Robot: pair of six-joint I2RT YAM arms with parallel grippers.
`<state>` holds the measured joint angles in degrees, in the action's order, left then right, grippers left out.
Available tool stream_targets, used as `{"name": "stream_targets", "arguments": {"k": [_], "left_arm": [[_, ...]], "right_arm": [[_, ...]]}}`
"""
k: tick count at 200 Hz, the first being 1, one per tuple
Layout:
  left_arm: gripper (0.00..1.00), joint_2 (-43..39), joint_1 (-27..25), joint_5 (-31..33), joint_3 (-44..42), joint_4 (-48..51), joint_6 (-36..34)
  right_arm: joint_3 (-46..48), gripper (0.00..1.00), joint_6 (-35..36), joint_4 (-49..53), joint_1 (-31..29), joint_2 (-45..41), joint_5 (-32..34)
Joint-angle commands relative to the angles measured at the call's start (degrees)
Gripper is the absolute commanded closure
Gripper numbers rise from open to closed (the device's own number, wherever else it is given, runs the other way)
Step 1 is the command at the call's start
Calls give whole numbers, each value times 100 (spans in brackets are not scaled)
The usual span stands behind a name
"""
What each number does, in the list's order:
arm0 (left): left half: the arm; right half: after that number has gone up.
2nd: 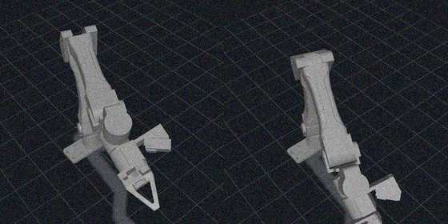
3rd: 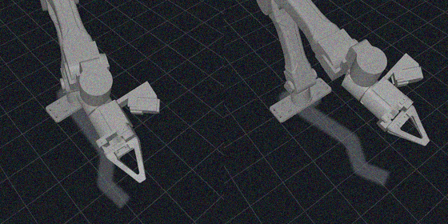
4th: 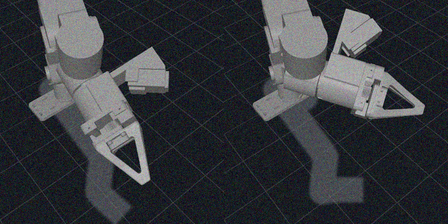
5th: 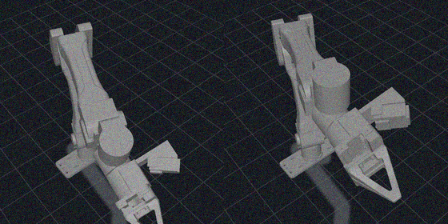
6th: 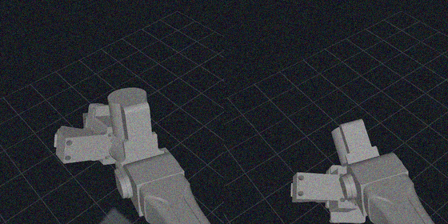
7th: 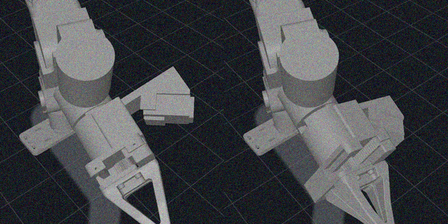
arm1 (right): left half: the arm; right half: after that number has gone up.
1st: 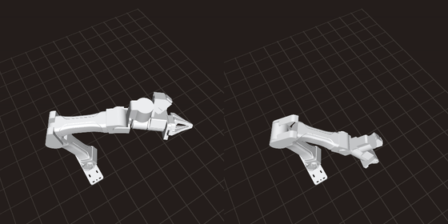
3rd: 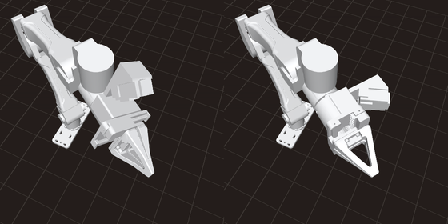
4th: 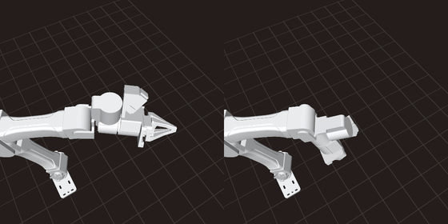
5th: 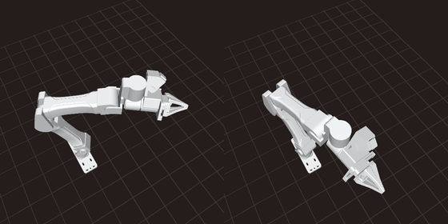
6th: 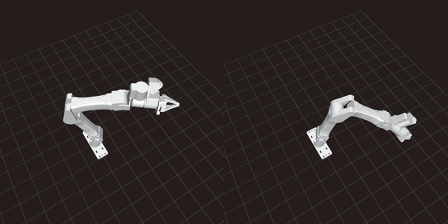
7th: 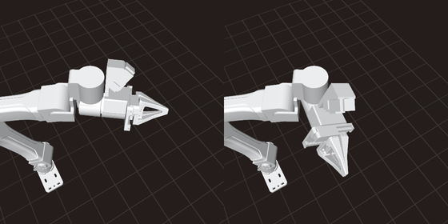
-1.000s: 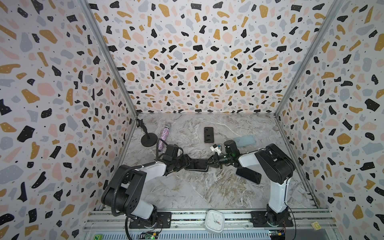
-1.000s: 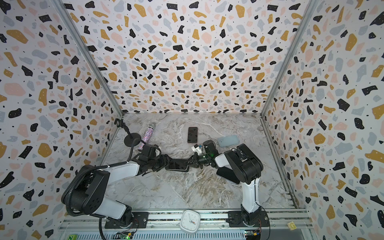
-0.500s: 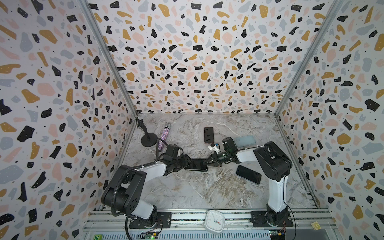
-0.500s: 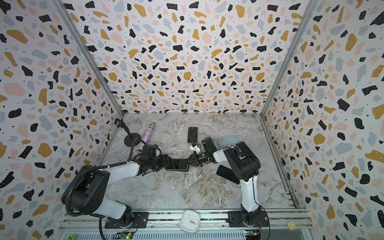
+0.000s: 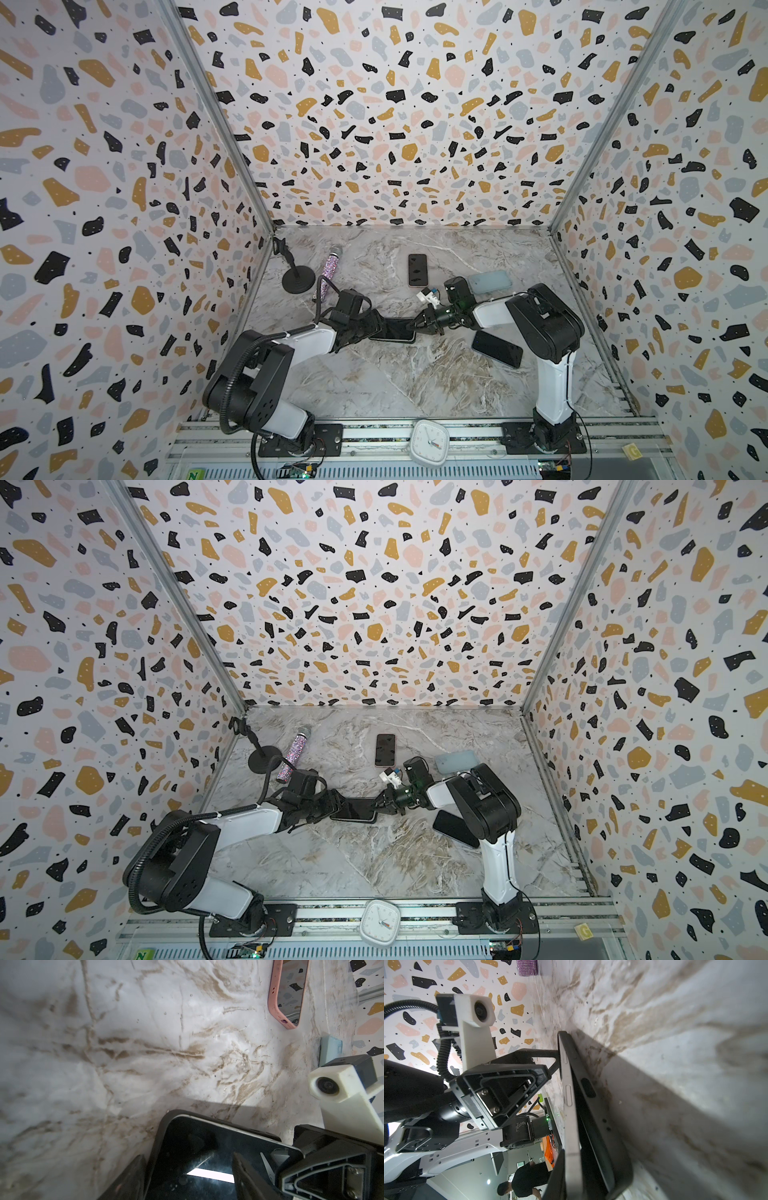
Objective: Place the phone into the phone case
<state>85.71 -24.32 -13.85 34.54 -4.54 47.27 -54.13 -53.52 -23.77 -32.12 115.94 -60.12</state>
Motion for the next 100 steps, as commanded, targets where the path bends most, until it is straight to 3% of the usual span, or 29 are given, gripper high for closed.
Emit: {"name": "stream_targets", "arguments": {"k": [1,100], "left_arm": [[34,79,-375,-748,79,-135,213],[34,23,-549,-681,92,-146,222]], "right_arm": [[123,92,-279,356,-437,228,606],[-213,86,-34,689,-526,320,600]]}}
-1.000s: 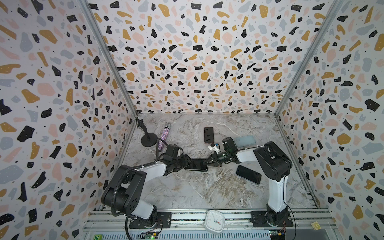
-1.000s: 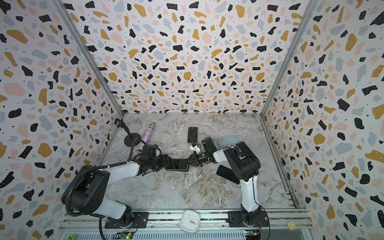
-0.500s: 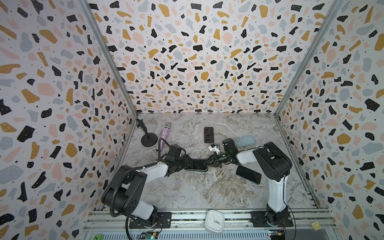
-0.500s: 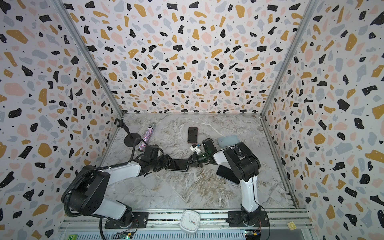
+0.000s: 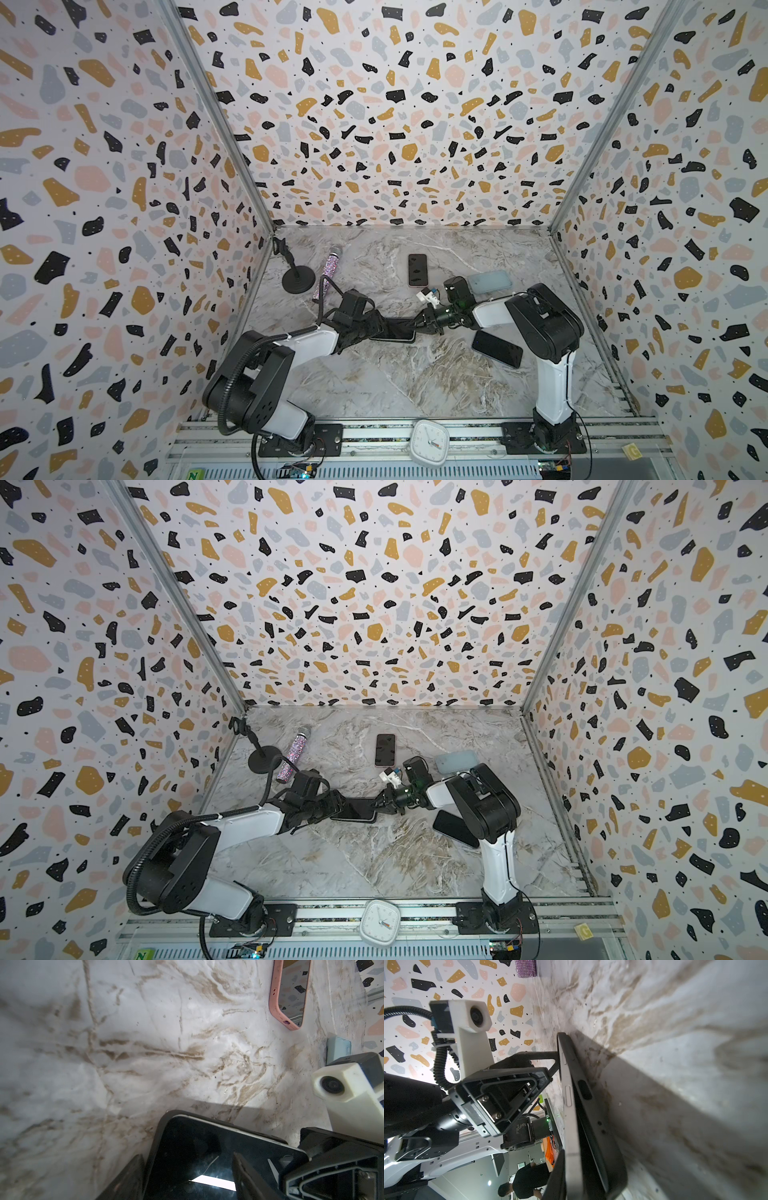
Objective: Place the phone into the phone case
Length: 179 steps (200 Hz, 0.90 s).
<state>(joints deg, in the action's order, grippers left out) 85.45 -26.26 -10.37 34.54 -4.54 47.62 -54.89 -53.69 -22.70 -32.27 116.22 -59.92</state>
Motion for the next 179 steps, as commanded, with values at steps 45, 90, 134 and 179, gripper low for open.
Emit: {"name": "stream_targets", "arguments": {"k": [45,90,134,179], "left_arm": [[34,-49,-362,-974,64,-72,153],[33,-84,-362,-932,-14,-74,130],[34,-81,-362,-897,-62,-73,114],[34,-71,-362,-858,-150,-126,125]], "right_arm": [[-127,74,44,737,-480,-34,665],[-179,66,286,1198,-403,-436,905],[-302,60,652,1794,-370,-703,1199],[-320,53,812,2043,-303,-888,1294]]}}
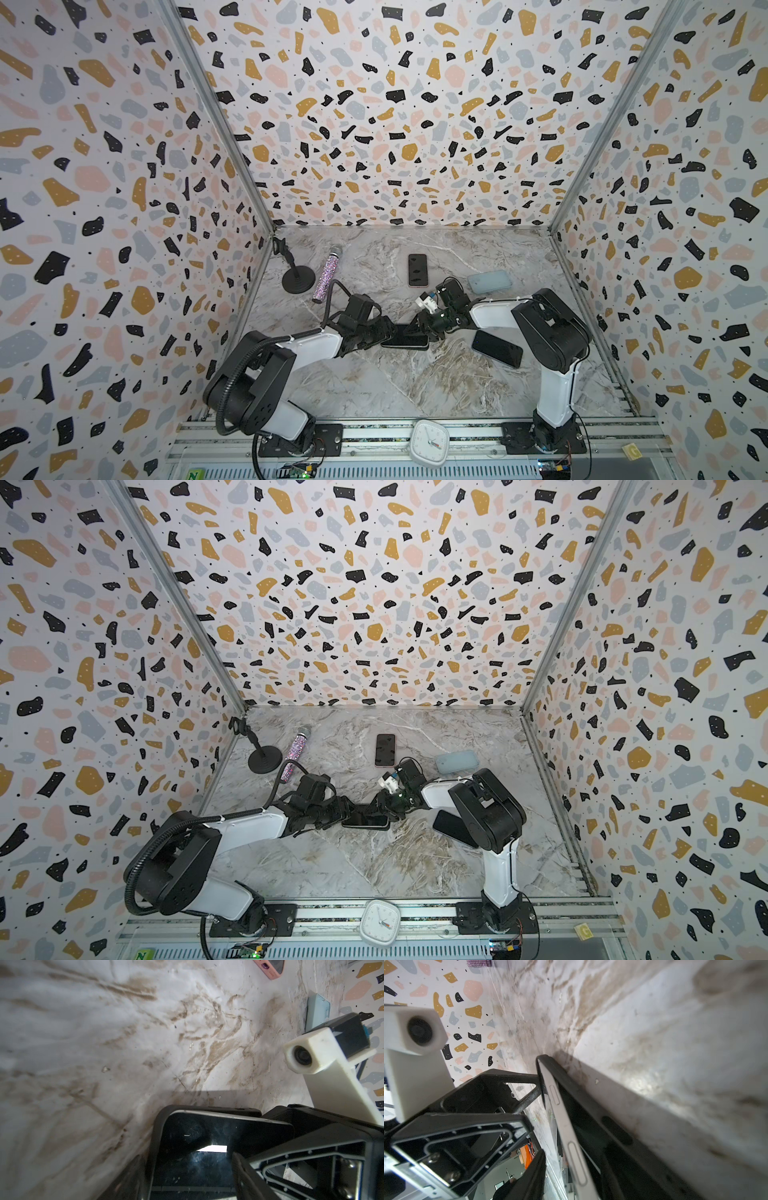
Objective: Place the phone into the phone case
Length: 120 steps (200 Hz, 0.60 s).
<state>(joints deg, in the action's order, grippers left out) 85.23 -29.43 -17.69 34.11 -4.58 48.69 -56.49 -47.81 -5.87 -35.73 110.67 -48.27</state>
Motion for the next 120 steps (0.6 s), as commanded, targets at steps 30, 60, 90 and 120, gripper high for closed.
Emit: {"name": "stream_targets", "arguments": {"k": [30,60,90,120], "left_arm": [[34,-25,-45,-113,-144,-157,18],[34,-10,-45,-119,-164,-182,25],[34,-30,-45,-109,-180,-181,20],[34,-58,-45,-74,-206,-139,-22]], "right_arm": [[-211,50,396,604,106,-471,245],[-316,48,611,912,171,-590,412],[-415,47,857,1252,247,-708,656],[-485,47,1125,1598,311,-876,989]]}}
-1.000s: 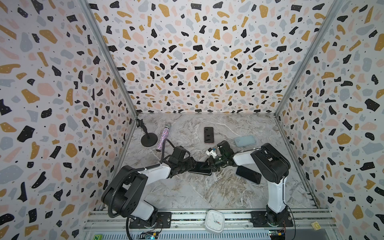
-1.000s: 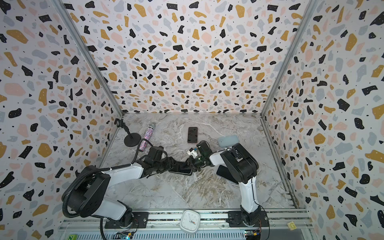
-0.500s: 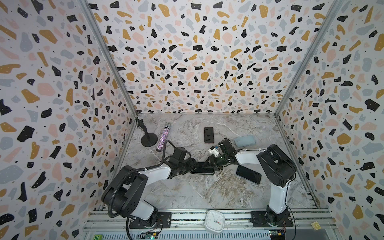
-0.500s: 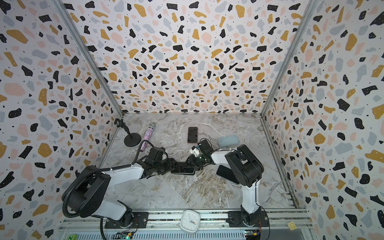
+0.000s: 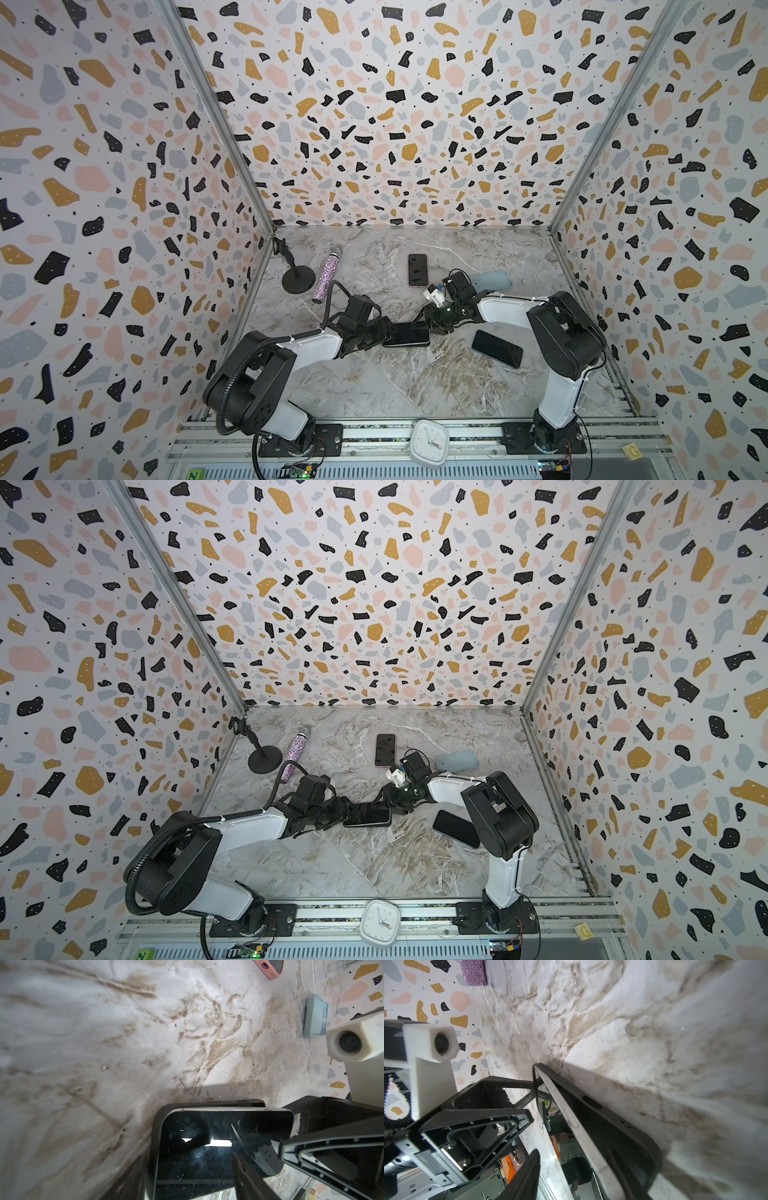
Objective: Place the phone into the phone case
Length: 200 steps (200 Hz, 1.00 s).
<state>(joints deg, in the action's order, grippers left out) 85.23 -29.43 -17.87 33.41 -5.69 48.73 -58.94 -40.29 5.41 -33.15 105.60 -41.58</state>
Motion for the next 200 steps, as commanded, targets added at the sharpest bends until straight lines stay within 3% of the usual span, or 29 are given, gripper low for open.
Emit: {"name": "stream_targets", "arguments": {"k": [1,63,114,146,200], "left_arm": [[34,-59,-45,-58,-143,-28,-24],[34,-100,-39,11,-161,175,-190],[35,-107,-36,211,157,916,-761],[39,-13,-39,382,406,1272,-1061],[48,332,-38,262,603,1237,-1120]], "right_arm": [[-241,47,382,483,53,-376,327],[-168,47,800,963,142,-670,946],[291,56,910,1171,-22,-1115,1441],[526,64,848,1084,-125,-1210,1504],[545,68,812,987,-268,-1119,1433]]}}
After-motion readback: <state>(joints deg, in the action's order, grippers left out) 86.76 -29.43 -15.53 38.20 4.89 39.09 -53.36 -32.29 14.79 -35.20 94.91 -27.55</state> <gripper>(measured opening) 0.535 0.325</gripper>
